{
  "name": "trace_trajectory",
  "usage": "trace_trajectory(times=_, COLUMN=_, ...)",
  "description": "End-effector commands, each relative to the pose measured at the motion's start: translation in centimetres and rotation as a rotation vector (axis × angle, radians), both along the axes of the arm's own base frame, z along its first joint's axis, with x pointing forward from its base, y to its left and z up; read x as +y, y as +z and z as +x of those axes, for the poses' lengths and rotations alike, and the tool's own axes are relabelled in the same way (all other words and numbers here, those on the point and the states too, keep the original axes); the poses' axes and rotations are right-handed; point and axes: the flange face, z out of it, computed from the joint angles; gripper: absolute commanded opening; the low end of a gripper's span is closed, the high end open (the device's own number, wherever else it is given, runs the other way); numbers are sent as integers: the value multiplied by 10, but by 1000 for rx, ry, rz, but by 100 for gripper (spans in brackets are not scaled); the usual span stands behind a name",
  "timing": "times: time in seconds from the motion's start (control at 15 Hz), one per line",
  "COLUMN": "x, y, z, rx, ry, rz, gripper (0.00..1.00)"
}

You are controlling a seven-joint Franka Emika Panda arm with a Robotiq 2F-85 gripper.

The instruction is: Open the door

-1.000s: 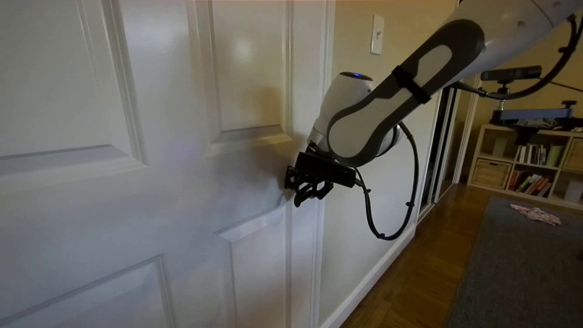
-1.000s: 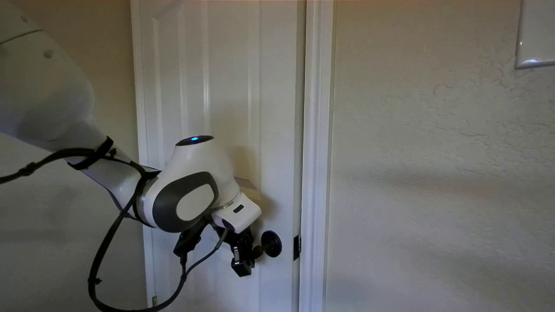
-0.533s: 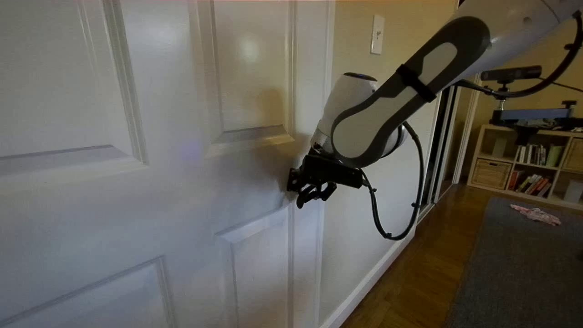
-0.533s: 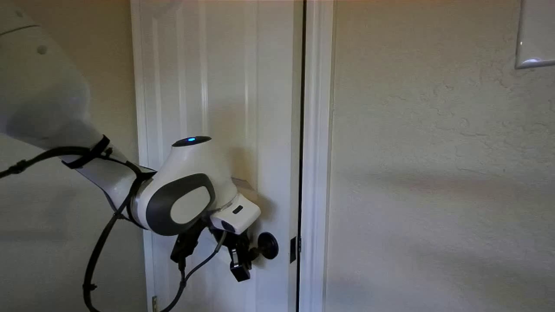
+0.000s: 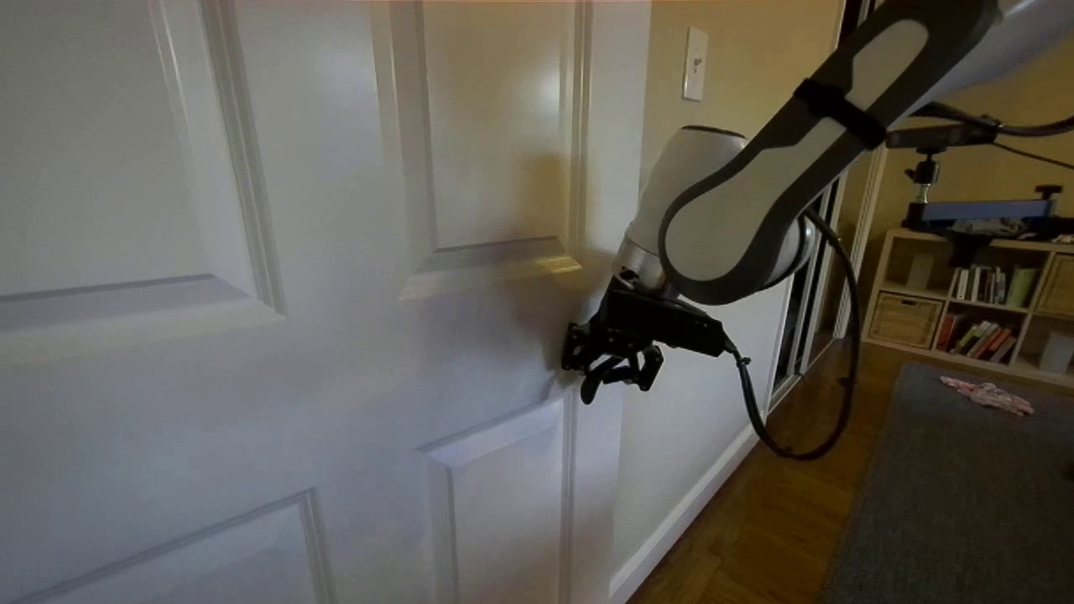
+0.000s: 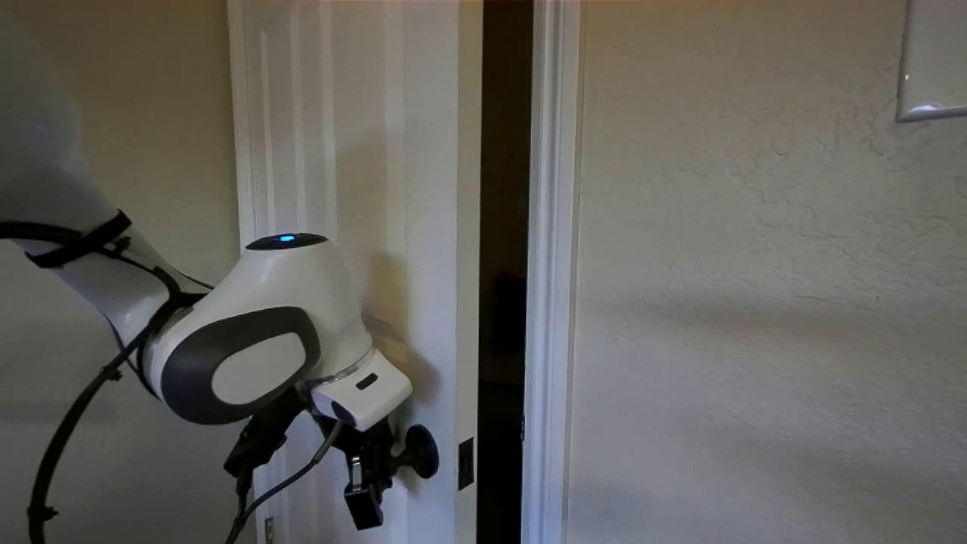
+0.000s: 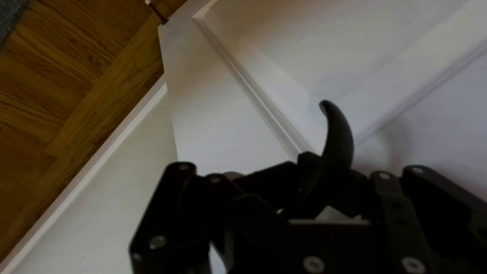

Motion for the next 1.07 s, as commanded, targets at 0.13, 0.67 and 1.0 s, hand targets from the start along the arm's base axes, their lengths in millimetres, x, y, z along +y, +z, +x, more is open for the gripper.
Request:
trace_trajectory(times=0.13, x=35, y=13, z=-74, rx=66, ry=117, rz=75, gripper=6)
trace_trajectory(times=0.67, x=47, y=58, z=-103, rx=50, ry=120, rz=212, gripper=61)
trace_trajectory(times=1.0, x=53, y=79, z=-119, rx=116, ry=171, rz=266, gripper=94)
